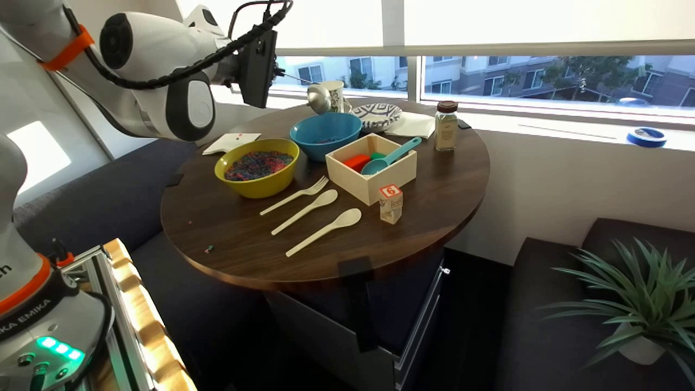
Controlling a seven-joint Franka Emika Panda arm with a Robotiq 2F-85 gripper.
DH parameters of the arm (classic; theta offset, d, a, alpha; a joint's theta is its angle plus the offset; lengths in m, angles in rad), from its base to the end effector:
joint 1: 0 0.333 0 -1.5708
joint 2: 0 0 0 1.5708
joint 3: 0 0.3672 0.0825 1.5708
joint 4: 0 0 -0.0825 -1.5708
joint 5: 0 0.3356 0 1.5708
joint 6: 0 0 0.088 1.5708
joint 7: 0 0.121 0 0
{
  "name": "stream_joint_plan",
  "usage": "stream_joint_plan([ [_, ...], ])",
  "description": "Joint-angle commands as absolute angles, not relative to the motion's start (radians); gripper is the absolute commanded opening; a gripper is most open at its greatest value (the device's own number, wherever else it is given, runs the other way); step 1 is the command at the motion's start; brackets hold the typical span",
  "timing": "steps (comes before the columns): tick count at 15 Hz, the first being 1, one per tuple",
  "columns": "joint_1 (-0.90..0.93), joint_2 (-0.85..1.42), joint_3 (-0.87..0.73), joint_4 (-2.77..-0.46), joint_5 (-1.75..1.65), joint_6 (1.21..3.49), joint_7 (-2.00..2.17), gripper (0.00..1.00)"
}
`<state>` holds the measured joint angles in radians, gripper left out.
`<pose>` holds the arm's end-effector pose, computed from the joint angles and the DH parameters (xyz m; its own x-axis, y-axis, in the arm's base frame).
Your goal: Pick up the silver utensil, scoop some of the substance from the yellow bowl and pour it into the blue bowl, put the silver utensil back on the yellow bowl and table
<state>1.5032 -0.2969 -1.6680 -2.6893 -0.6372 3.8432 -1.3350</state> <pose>0.4299 -0.0214 0.4613 -0.3071 0.9261 0.2193 0.4059 -0.0810 0.9103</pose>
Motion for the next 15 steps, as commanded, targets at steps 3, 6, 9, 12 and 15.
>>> stream_joint_plan([
  [3, 1.560, -0.120, -1.682, -2.728, -0.478, 3.924, -1.451, 0.01],
  [6, 1.569, -0.095, -1.655, -2.732, -0.410, 3.885, -1.395, 0.01],
  [9, 1.554, -0.051, -1.602, -2.737, -0.322, 3.827, -1.308, 0.01],
  [12, 1.545, -0.064, -1.552, -2.740, -0.268, 3.753, -1.217, 0.01],
  [15, 1.538, -0.091, -1.501, -2.742, -0.246, 3.696, -1.118, 0.01],
])
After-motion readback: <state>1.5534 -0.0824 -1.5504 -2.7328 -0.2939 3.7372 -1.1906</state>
